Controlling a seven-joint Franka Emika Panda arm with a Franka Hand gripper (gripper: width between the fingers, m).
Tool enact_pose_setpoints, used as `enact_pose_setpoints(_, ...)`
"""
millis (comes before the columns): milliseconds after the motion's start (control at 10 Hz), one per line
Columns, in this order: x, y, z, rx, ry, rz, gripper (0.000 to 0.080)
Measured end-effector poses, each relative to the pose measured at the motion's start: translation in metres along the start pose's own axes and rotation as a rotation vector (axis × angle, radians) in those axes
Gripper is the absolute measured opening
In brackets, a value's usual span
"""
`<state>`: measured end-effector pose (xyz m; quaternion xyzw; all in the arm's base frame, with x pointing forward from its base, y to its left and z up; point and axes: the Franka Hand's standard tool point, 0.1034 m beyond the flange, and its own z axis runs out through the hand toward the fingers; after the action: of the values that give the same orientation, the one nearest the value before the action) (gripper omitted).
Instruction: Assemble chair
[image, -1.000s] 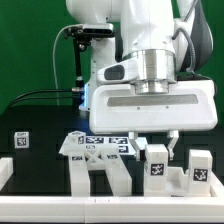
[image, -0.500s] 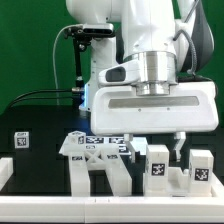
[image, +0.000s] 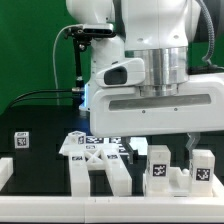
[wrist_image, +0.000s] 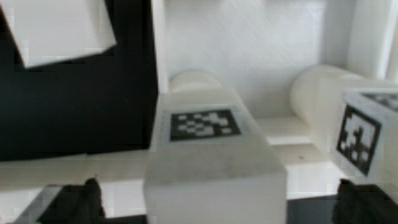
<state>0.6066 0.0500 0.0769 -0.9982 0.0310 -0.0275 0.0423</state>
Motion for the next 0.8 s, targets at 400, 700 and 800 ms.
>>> enact_pose_setpoints(400, -0.0004, -0.001, 0.0009, 0.003, 0.001, 0.119, 0.0406)
enact_pose_setpoints(700, -0.0002, 0.0, 0.0016, 0.013, -0.006, 0.44, 0.0285)
enact_pose_setpoints(800, -0.0003, 0.0009, 0.0021, 0.019, -0.008, 0.549, 0.0285)
